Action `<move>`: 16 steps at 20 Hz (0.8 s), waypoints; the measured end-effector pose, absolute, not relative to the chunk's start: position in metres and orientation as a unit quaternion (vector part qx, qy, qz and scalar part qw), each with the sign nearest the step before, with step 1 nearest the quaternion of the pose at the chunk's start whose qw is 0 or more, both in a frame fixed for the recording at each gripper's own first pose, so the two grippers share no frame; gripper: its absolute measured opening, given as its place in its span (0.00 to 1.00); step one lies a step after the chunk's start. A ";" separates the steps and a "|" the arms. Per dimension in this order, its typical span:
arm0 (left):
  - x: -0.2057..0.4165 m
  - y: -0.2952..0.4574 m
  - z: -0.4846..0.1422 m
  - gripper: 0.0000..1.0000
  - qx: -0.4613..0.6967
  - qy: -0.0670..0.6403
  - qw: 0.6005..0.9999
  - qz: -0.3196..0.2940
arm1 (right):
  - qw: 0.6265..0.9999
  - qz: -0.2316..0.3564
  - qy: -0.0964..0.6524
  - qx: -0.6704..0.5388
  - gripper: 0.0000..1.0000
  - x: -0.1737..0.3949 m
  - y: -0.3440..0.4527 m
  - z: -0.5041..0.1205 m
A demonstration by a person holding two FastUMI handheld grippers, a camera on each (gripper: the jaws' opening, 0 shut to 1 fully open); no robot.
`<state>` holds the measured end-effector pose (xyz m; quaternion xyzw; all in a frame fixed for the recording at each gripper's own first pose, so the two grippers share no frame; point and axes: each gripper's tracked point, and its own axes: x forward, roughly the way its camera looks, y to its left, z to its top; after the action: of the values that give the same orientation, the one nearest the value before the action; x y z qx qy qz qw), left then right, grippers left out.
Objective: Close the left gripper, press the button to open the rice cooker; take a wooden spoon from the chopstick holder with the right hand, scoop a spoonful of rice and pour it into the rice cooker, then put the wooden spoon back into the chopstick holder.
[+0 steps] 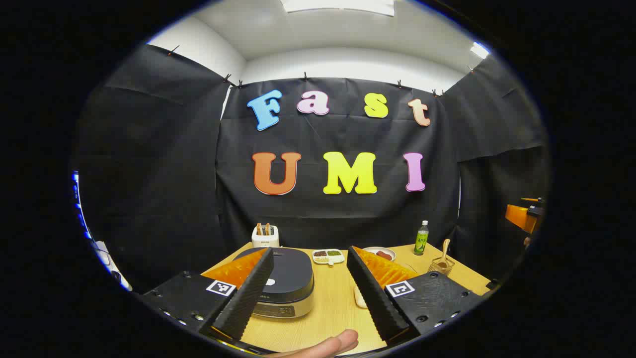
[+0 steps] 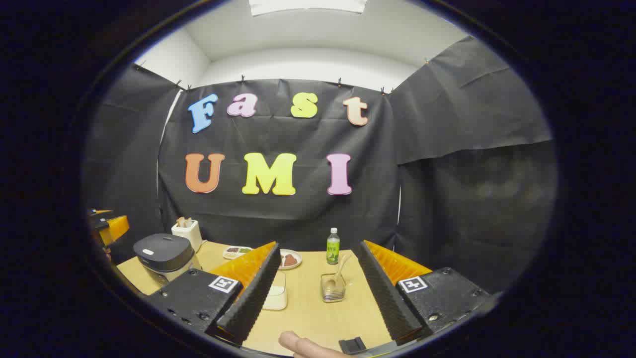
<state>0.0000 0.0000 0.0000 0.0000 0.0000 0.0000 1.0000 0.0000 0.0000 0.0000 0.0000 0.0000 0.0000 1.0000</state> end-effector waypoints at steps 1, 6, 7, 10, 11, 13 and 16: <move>0.001 0.000 0.000 0.94 -0.001 0.001 1.000 -0.001 | 1.000 0.002 0.003 0.001 1.00 -0.002 0.001 -0.001; -0.004 -0.007 -0.002 0.94 -0.029 0.009 0.999 -0.016 | 1.000 0.002 -0.001 -0.002 1.00 -0.009 -0.003 0.000; -0.003 -0.005 0.000 0.94 -0.028 0.004 1.000 -0.013 | 1.000 0.000 -0.002 -0.003 1.00 -0.009 -0.004 0.001; -0.002 0.002 0.000 0.94 -0.023 0.002 1.000 -0.004 | 1.000 0.003 0.001 -0.002 1.00 -0.010 -0.004 -0.001; -0.002 0.002 -0.001 0.94 -0.026 0.003 1.000 -0.004 | 1.000 0.003 0.002 0.000 1.00 -0.011 -0.005 -0.001; 0.000 0.008 0.000 0.94 -0.027 0.004 1.000 0.004 | 1.000 0.004 0.001 0.003 1.00 -0.013 -0.007 -0.002; 0.005 0.020 0.002 0.94 -0.024 0.002 1.000 0.013 | 1.000 0.008 -0.001 0.005 1.00 -0.016 -0.007 -0.003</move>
<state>0.0055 0.0197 0.0016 -0.0235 0.0018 0.0130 0.9996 -0.0162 -0.0073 -0.0026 0.0052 -0.0015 0.0076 1.0000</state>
